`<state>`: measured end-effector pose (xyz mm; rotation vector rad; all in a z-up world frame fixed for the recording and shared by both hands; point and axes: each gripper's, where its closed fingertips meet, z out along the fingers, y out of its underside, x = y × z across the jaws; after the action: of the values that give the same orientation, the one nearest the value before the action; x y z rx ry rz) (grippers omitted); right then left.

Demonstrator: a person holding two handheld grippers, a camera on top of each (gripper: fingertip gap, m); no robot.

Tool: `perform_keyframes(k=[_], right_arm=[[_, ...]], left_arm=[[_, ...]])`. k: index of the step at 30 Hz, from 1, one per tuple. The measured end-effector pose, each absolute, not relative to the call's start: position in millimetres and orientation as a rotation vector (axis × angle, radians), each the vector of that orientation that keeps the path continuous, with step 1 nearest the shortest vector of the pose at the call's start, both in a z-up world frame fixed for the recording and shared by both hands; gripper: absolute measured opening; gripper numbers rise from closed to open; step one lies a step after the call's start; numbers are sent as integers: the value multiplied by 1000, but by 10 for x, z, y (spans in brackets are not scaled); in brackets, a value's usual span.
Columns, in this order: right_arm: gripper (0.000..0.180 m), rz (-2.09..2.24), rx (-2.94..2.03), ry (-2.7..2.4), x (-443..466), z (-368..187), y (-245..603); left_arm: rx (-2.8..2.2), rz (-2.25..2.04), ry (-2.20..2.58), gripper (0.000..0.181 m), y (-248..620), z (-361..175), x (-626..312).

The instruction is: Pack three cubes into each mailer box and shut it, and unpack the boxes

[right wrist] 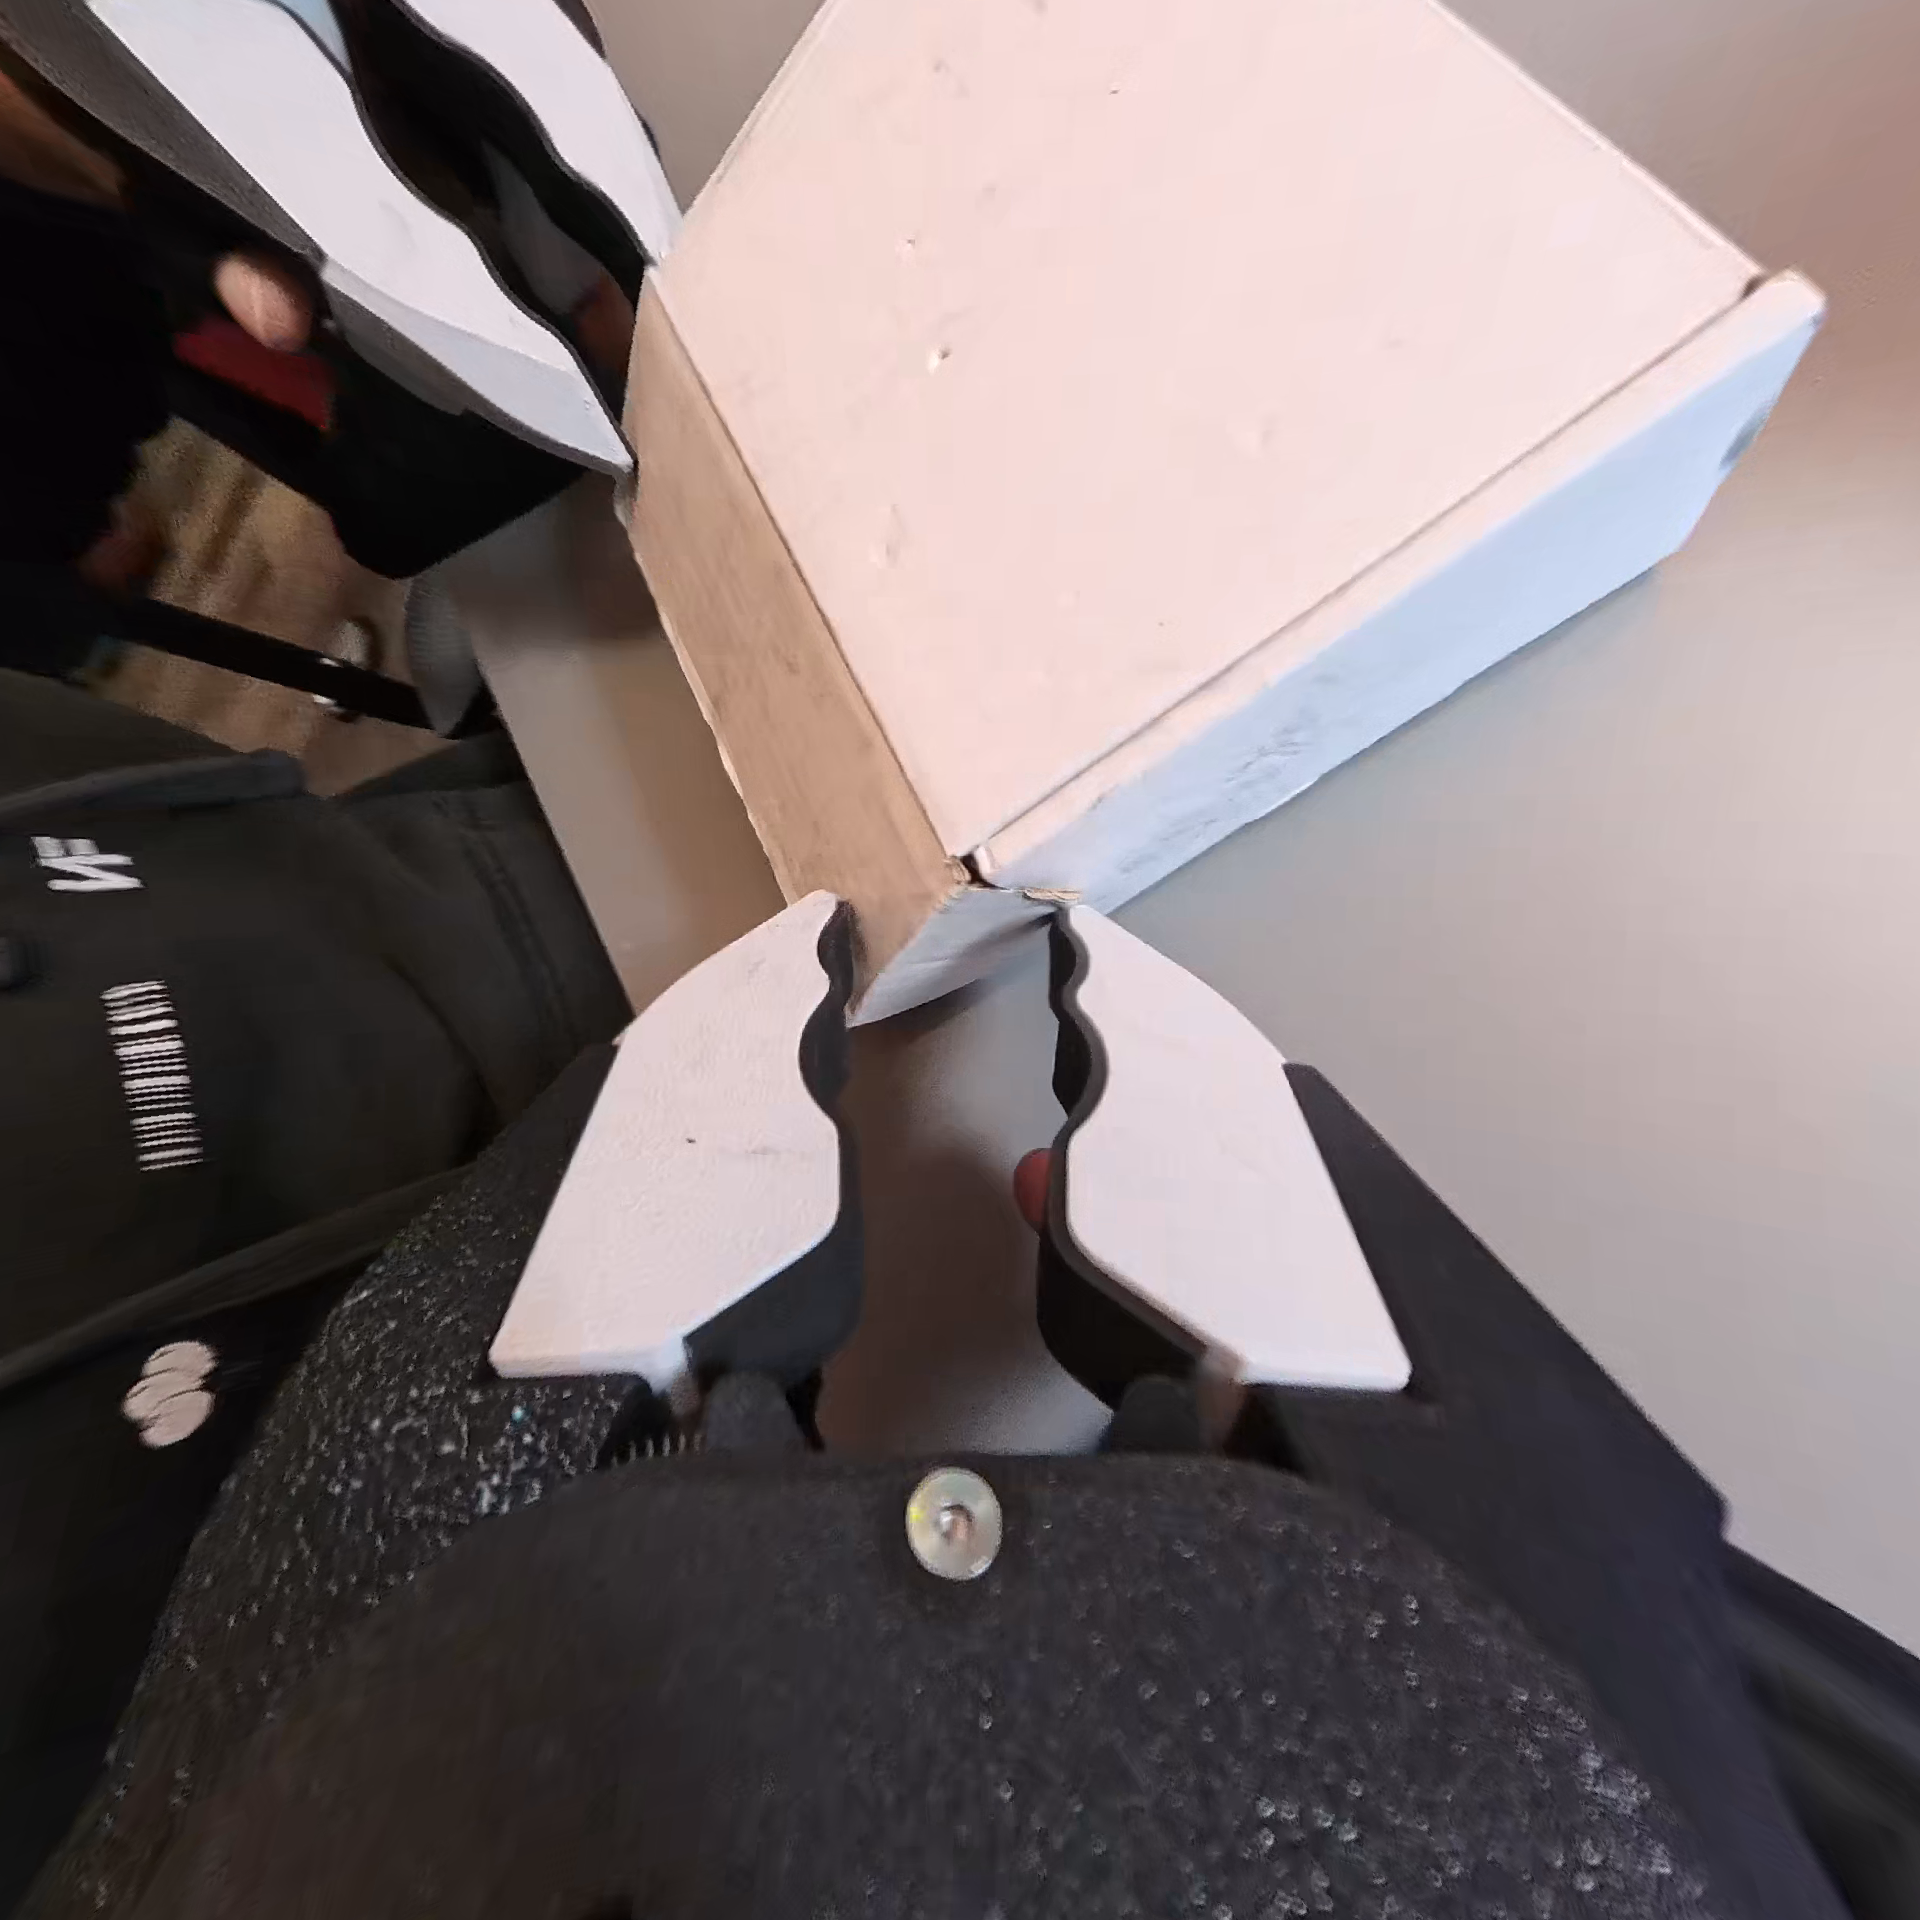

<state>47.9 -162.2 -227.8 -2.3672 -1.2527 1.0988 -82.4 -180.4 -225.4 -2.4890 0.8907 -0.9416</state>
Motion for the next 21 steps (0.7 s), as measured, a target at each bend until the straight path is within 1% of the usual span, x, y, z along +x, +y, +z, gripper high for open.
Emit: perform_keyframes(k=[1, 4, 5, 8, 10, 11, 12, 15, 17, 21], right_arm=[[35, 1161, -2388, -1225, 482, -2270, -1624], [32, 1265, -2382, -1175, 493, -2245, -1595], [32, 1272, -2324, -1201, 485, -2219, -1601], [48, 1073, -2081, -1381, 516, -2212, -1613], [60, 923, -1966, -1475, 534, -2244, -1663], [65, 848, -1929, -1494, 529, -2267, -1669], [65, 768, -1893, -1503, 518, -2288, -1657], [60, 582, -1789, -1531, 460, -2302, -1640], [53, 473, -1762, -1545, 455, -2319, -1607], [50, 473, -1815, -1573, 461, -2341, -1632]], left_arm=[[-2488, -974, 862, 28, -1788, -2250, -833], [-2456, -1041, 774, 27, -1734, -2244, -868], [-2432, -1010, 785, 34, -1720, -2254, -892], [-2262, -911, 902, 54, -1731, -2197, -890], [-2144, -753, 1024, 67, -1728, -2205, -912], [-2097, -668, 1075, 71, -1715, -2226, -925], [-2066, -606, 1118, 73, -1710, -2254, -925], [-2043, -483, 1205, 71, -1698, -2365, -909], [-2044, -418, 1245, 56, -1695, -2410, -901], [-2083, -408, 1248, 51, -1714, -2420, -874]])
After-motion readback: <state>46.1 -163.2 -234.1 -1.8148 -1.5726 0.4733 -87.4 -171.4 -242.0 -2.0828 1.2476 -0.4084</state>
